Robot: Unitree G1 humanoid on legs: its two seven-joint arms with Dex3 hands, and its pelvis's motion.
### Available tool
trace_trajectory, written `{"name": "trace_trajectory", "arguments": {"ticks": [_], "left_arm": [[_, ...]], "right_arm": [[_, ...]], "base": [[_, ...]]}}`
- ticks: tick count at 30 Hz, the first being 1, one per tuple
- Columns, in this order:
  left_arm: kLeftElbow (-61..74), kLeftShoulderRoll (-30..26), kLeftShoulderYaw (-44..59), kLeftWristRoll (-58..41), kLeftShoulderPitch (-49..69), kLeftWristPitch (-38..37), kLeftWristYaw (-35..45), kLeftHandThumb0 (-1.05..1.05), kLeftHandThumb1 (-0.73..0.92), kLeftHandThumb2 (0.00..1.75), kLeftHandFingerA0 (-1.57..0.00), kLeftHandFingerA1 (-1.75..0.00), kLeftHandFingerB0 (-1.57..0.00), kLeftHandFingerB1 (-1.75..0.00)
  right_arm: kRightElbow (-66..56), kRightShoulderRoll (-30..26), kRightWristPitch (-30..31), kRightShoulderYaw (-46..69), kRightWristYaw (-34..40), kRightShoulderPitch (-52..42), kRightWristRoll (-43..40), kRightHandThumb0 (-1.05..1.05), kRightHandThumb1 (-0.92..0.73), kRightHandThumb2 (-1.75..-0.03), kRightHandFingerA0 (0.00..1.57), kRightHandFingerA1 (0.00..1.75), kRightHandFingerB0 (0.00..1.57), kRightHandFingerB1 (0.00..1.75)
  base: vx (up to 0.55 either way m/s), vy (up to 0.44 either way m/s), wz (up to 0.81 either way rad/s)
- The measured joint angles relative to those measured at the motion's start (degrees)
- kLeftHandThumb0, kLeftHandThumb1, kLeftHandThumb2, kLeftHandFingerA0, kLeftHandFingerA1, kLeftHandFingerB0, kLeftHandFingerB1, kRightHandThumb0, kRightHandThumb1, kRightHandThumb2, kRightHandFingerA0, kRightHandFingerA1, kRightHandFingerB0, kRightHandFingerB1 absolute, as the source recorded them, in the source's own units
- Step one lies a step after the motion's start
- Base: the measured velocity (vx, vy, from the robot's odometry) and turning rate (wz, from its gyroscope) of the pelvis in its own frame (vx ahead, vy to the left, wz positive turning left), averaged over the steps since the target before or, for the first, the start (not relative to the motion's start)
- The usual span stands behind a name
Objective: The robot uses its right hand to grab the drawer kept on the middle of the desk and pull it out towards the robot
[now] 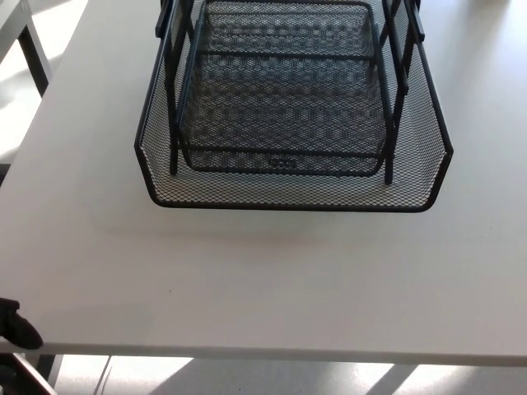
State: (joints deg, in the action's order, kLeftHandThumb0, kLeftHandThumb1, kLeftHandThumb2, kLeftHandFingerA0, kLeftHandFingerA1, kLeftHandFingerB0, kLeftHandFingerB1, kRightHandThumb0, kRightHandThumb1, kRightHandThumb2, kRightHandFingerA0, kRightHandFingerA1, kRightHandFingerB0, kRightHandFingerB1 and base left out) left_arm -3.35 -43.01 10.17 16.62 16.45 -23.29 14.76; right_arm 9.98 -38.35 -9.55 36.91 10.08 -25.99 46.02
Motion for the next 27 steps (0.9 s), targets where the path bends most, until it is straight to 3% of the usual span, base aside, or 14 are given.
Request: {"name": "trace_trajectory", "arguments": {"ticks": [1, 2, 5, 7, 9, 10, 11, 12, 13, 15, 16, 25, 26, 27], "left_arm": [[0.0, 0.0, 0.0, 0.0, 0.0, 0.0, 0.0, -0.31, 0.55, 0.56, -0.78, -0.85, -0.78, -0.56], [0.0, 0.0, 0.0, 0.0, 0.0, 0.0, 0.0, -0.30, 0.55, 0.56, -0.79, -0.83, -0.79, -0.55], [-0.1, 0.0, 0.0, 0.0, -0.1, 0.0, 0.0, -0.30, 0.55, 0.57, -0.78, -0.84, -0.79, -0.56], [-0.1, 0.0, 0.0, 0.0, -0.1, 0.0, 0.0, -0.32, 0.56, 0.56, -0.80, -0.86, -0.79, -0.57], [-0.1, 0.0, 0.0, 0.0, -0.1, 0.0, 0.0, -0.32, 0.55, 0.56, -0.77, -0.86, -0.78, -0.59], [-0.1, 0.0, 0.0, 0.0, -0.1, 0.0, 0.0, -0.32, 0.55, 0.56, -0.79, -0.87, -0.79, -0.59], [-0.2, 0.0, 0.0, 0.0, -0.1, 0.0, 0.0, -0.32, 0.55, 0.56, -0.79, -0.87, -0.79, -0.59], [-0.2, 0.0, 0.0, 0.0, -0.1, 0.0, 0.0, -0.32, 0.55, 0.56, -0.81, -0.87, -0.80, -0.57], [-0.2, 0.0, 0.0, 0.0, -0.1, 0.0, 0.0, -0.31, 0.56, 0.56, -0.79, -0.86, -0.79, -0.58], [-0.4, 0.0, 0.1, 0.0, 0.0, 0.0, -0.1, -0.31, 0.56, 0.56, -0.78, -0.86, -0.78, -0.57], [-0.5, 0.0, 0.1, 0.0, 0.0, 0.0, -0.1, -0.31, 0.56, 0.56, -0.78, -0.86, -0.78, -0.57], [-1.3, 0.0, 0.4, 0.1, 0.0, -0.1, -0.1, -0.31, 0.55, 0.57, -0.78, -0.83, -0.79, -0.56], [-1.3, 0.0, 0.4, 0.1, 0.0, -0.1, -0.1, -0.30, 0.55, 0.56, -0.78, -0.84, -0.79, -0.56], [-1.3, 0.0, 0.4, 0.1, 0.0, -0.1, -0.1, -0.30, 0.55, 0.56, -0.78, -0.84, -0.79, -0.56]], "right_arm": [[2.0, 0.0, 0.1, -0.9, 0.0, 0.5, 0.0, -0.81, -0.56, -0.59, 0.01, 0.51, 0.05, 0.46], [3.8, 0.0, 0.1, -1.6, 0.0, 1.1, 0.0, -0.82, -0.51, -0.88, 0.01, 0.46, 0.06, 0.49], [9.9, 0.1, 0.3, -4.3, 0.0, 3.2, 0.0, -0.78, -0.47, -0.88, 0.02, 0.42, 0.03, 0.50], [13.3, 0.2, 0.4, -5.9, 0.1, 4.5, 0.0, -0.78, -0.56, -0.57, 0.01, 0.51, 0.06, 0.46], [17.9, 0.5, 0.5, -8.0, 0.2, 6.6, -0.1, -0.80, -0.57, -0.58, 0.01, 0.57, 0.05, 0.47], [19.5, 0.8, 0.6, -8.9, 0.3, 7.3, -0.1, -0.79, -0.49, -0.89, 0.00, 0.56, 0.06, 0.54], [21.6, 1.1, 0.6, -10.0, 0.5, 8.3, -0.1, -0.79, -0.49, -0.89, 0.00, 0.56, 0.06, 0.54], [23.7, 1.7, 0.8, -11.2, 0.8, 9.4, -0.1, -0.42, -0.25, -0.89, 0.00, 0.54, 0.00, 0.52], [24.9, 2.0, 0.9, -11.9, 1.0, 10.0, -0.1, -0.42, -0.24, -0.89, 0.00, 0.54, 0.00, 0.52], [29.6, 4.5, 1.8, -15.4, 2.4, 12.9, -0.3, -0.41, -0.26, -0.90, 0.01, 0.54, 0.00, 0.52], [31.6, 6.1, 2.4, -17.4, 3.3, 14.2, -0.5, -0.75, -0.58, -0.58, 0.07, 0.53, 0.13, 0.47], [36.1, 8.9, 4.3, -25.2, 8.7, 17.0, -2.8, -0.74, -0.60, -0.58, 0.06, 0.56, 0.12, 0.47], [36.4, 8.9, 4.5, -25.6, 9.2, 17.0, -3.1, -0.41, -0.32, -0.93, 0.01, 0.54, 0.00, 0.52], [36.5, 8.9, 4.5, -25.7, 9.4, 17.0, -3.3, -0.41, -0.32, -0.93, 0.01, 0.54, 0.00, 0.52]], "base": [[0.00, 0.000, 0.00], [0.00, 0.000, 0.00], [0.00, 0.000, 0.00], [0.00, 0.000, 0.00], [0.00, 0.000, 0.00], [0.00, 0.000, 0.00], [0.00, 0.000, 0.00], [0.00, 0.000, 0.00], [0.00, 0.000, 0.00], [0.00, 0.000, 0.00], [0.00, 0.000, 0.00], [0.00, 0.000, 0.00], [0.00, 0.000, 0.00], [0.00, 0.000, 0.00]]}}
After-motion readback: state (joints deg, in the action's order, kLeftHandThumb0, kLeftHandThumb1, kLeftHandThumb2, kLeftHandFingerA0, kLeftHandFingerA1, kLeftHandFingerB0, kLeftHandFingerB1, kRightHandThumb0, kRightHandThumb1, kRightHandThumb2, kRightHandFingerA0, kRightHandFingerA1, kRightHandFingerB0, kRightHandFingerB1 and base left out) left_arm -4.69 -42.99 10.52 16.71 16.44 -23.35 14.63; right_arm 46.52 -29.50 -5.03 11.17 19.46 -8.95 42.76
